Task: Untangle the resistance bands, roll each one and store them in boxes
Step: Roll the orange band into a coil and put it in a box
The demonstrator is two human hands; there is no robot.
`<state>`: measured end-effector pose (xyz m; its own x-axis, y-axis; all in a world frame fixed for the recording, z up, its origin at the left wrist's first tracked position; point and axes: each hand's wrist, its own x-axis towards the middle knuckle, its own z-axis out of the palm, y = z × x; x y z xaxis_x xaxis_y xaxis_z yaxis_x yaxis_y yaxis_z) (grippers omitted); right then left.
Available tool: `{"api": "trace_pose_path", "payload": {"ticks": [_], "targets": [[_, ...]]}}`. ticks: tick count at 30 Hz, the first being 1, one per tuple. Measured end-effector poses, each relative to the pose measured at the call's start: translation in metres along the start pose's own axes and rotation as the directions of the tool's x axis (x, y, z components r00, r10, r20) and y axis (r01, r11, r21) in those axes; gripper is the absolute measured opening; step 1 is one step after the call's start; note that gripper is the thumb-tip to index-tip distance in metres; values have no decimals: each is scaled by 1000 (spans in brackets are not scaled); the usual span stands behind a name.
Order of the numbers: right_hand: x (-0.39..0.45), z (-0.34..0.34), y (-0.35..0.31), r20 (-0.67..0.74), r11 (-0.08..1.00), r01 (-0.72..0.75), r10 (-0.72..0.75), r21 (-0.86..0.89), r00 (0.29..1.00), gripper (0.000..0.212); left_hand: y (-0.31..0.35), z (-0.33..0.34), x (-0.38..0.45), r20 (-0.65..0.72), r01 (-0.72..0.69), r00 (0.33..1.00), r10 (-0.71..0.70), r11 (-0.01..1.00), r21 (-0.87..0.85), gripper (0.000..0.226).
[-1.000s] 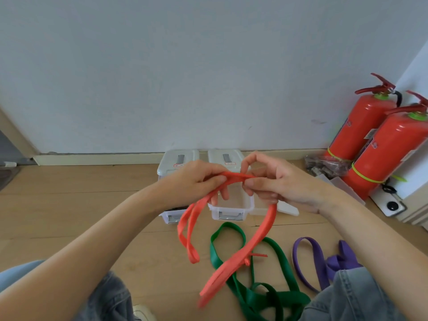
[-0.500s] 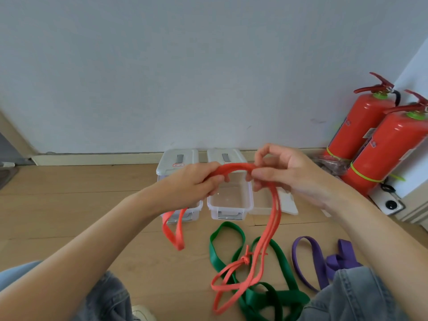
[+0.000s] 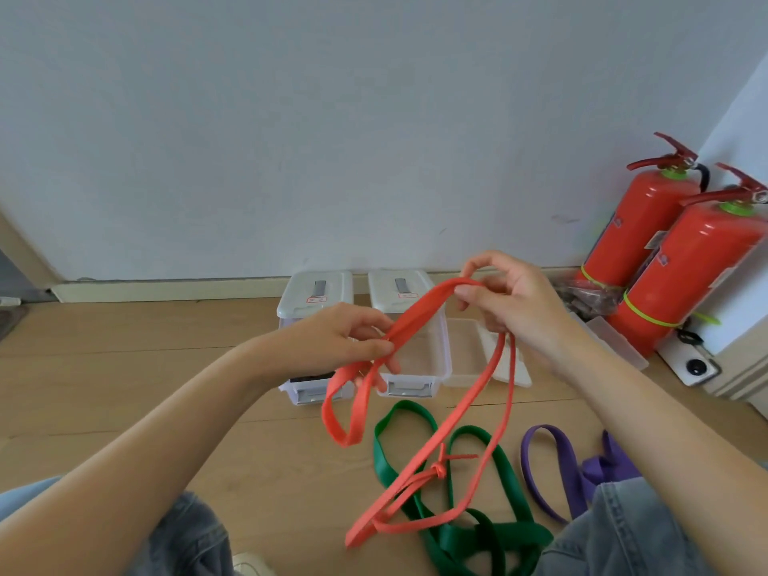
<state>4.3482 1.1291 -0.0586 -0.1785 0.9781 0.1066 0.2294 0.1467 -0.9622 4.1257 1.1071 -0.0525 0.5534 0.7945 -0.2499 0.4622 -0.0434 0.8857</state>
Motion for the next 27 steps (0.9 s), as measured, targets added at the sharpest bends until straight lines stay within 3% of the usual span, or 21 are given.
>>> {"api": "trace_pose_path", "payload": {"ticks": [5,7,10,15,18,20,21,23,25,27], "targets": [[5,0,18,-152,950,25,-76,-311,985,13,-3,0,3,-150,107,982,-111,994,-33,12],[9,-5,25,-240,938,-14,-74,-345,968,16,-5,-6,0,-88,145,985,-152,986,-81,12],[15,-19,34,-384,950,-115,-6,-289,923,20,-7,-9,-6,120,167,982,-149,974,-156,15],[14,-18,43,-394,920,-163,10,-357,919,14,-6,-14,-8,142,68,990,-9,908,-413,15],[13,-16,41,-385,931,-136,-5,-338,923,15,-11,-12,-4,-42,91,993,-111,940,-329,16],[12,-15,38,-363,939,-96,-34,-332,931,18,-20,-11,4,-342,188,921,-187,982,-30,10],[11,-14,37,-359,937,-79,-52,-341,932,20,-25,-11,8,-487,280,857,-170,946,162,8],[11,-13,34,-356,934,-67,-66,-350,932,19,-33,-12,10,-630,423,772,-88,811,405,5],[11,-13,35,-361,939,-73,-57,-337,931,19,-37,-13,11,-607,399,790,-87,824,402,11],[11,-16,37,-367,931,-95,-44,-351,929,17,-34,-13,11,-489,216,862,-137,970,108,12]]}}
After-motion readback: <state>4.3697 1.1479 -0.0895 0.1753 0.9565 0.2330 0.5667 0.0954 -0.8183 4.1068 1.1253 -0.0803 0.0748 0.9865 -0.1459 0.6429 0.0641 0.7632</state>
